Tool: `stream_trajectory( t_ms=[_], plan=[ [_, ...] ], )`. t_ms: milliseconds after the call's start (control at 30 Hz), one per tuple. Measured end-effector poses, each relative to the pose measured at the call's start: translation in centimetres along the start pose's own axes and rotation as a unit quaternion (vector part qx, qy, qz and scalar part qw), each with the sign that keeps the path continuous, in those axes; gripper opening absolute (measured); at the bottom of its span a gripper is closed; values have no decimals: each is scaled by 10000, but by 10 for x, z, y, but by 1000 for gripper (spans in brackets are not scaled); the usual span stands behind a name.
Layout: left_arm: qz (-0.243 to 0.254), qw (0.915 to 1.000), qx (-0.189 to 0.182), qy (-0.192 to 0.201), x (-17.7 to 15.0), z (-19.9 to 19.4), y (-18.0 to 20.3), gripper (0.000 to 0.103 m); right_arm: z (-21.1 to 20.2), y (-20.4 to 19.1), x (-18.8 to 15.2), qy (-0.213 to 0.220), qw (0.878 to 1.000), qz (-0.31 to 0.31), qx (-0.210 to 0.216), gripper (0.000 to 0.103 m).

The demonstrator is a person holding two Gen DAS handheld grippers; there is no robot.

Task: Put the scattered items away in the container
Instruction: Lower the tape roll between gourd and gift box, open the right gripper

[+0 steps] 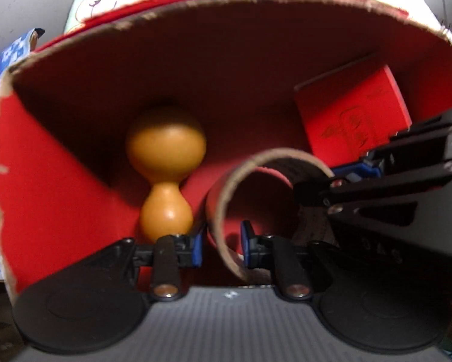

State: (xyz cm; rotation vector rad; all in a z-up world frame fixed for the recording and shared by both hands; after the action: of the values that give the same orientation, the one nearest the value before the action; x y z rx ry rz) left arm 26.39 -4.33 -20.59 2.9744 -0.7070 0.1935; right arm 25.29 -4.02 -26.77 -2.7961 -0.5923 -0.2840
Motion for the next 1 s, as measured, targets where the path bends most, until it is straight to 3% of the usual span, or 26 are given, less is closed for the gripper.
stream_trajectory(
  t_ms=[67, 367, 467, 500, 633, 800, 1000],
  plan=[
    [-27, 10000, 8, 91, 4, -3, 0, 17, 2, 3, 7, 90, 9999, 9, -139, 8],
    [-257, 9995, -109, 119, 1, -10, -11, 29, 13, 4, 23, 220, 9987, 463, 8, 10],
    [-193, 9994, -215, 198, 3, -22, -11, 60, 16, 3, 26, 251, 9989, 374, -108, 10],
    [-163, 9992, -236, 277, 4, -27, -11, 65, 17, 3, 26, 256, 9988, 399, -116, 10],
    [-102, 9987, -262, 416, 6, -38, -10, 65, 15, 10, 31, 424, 9968, 674, -1, 13],
    [-40, 9989, -257, 379, -4, -39, -9, 62, 7, 5, 33, 638, 9943, 742, 425, 30],
    [-101, 9986, -326, 416, -11, -48, -17, 62, -4, 6, 36, 897, 9901, 875, 633, 30]
  ],
)
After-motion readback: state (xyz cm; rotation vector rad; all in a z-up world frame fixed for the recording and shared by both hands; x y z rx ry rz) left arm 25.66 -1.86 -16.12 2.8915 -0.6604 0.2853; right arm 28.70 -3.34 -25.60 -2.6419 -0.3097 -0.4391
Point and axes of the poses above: each gripper's, at about its wrist camera, not at the fingertips, and z roughly the way its jaws point, y to its right, x to its top, the point moved 10 cm from there along z, roughly the way its jaws point, and after that the axes turned 12 degrees about -z, right-handed, at the moved point
